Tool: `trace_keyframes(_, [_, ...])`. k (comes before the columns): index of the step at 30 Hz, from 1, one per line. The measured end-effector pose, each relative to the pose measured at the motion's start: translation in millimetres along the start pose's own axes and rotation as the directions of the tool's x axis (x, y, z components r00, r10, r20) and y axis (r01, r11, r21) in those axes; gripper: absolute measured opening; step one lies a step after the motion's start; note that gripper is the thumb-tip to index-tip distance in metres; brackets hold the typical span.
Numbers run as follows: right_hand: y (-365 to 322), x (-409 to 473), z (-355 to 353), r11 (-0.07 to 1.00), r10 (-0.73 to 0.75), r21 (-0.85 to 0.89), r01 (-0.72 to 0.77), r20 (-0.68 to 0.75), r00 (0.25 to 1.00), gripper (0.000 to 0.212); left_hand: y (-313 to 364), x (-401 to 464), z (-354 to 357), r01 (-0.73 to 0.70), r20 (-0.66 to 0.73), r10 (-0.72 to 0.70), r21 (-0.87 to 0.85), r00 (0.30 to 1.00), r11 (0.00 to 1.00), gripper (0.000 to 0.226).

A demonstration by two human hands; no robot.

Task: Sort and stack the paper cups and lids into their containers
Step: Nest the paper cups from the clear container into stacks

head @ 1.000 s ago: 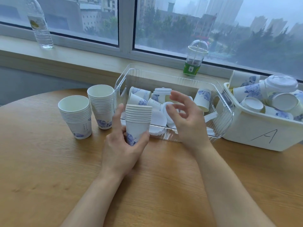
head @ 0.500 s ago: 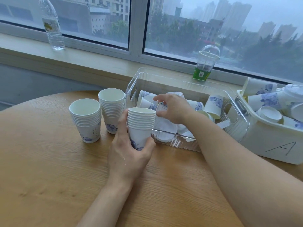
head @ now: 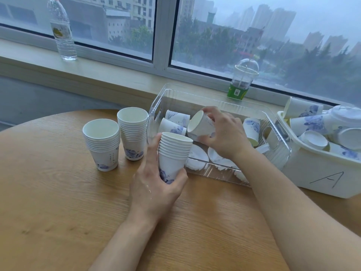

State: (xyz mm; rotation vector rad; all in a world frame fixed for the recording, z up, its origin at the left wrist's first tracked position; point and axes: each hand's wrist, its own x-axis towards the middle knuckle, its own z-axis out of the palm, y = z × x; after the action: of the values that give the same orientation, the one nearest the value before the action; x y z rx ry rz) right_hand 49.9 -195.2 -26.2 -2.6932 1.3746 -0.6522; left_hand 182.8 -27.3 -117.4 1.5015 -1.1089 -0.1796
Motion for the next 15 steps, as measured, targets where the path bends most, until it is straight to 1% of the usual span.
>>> trace_keyframes(1, [0.8, -7.9, -4.1, 0.998, 0.011, 0.067, -0.008, -0.058, 0.998, 0.075, -1.2, -0.3, 0.2, 0.003, 0.018, -0.003, 0.001, 1.000, 1.000, 0.091])
trace_keyframes(3, [-1.1, -29.3, -12.7, 0.964, 0.080, 0.264, -0.033, -0.170, 0.982, 0.076, -1.8, -1.0, 0.7, 0.004, 0.047, -0.005, 0.008, 0.999, 1.000, 0.090])
trace_keyframes(5, [-5.6, -56.9, -19.5, 0.865, 0.194, 0.498, -0.056, -0.230, 0.954, 0.076, 0.1, -2.7, 0.0, -0.014, 0.074, 0.014, -0.003, 0.997, 1.000, 0.088])
trace_keyframes(6, [-8.5, -71.4, -22.0, 0.790, 0.251, 0.611, -0.060, -0.232, 0.940, 0.076, 0.5, -3.1, -0.2, -0.022, 0.090, 0.023, -0.011, 0.996, 1.000, 0.087])
trace_keyframes(7, [-10.5, -85.5, -22.4, 0.690, 0.304, 0.722, -0.056, -0.219, 0.927, 0.074, 0.0, -3.2, -0.2, -0.029, 0.103, 0.031, -0.012, 0.994, 0.999, 0.086])
trace_keyframes(9, [-14.9, -112.7, -18.0, 0.430, 0.394, 0.902, -0.037, -0.151, 0.906, 0.070, -2.8, -3.0, 0.6, -0.039, 0.120, 0.039, -0.002, 0.992, 0.999, 0.086])
trace_keyframes(10, [-16.1, -124.3, -13.1, 0.314, 0.428, 0.949, -0.033, -0.110, 0.897, 0.068, -3.8, -3.0, 0.6, -0.043, 0.128, 0.043, -0.005, 0.991, 0.999, 0.086])
trace_keyframes(12, [-15.5, -141.6, -2.9, 0.150, 0.489, 0.989, -0.015, -0.062, 0.870, 0.068, -4.4, -3.3, 1.3, -0.063, 0.154, 0.065, -0.015, 0.986, 0.998, 0.086])
trace_keyframes(14, [-11.5, -147.5, 4.0, 0.025, 0.531, 1.000, 0.014, -0.025, 0.847, 0.068, -5.2, -3.4, 2.3, -0.102, 0.179, 0.103, -0.013, 0.978, 0.995, 0.084])
trace_keyframes(15, [-9.4, -147.8, 5.8, -0.017, 0.532, 0.999, 0.029, -0.016, 0.847, 0.068, -6.5, -3.0, 3.3, -0.122, 0.189, 0.121, -0.007, 0.974, 0.993, 0.084])
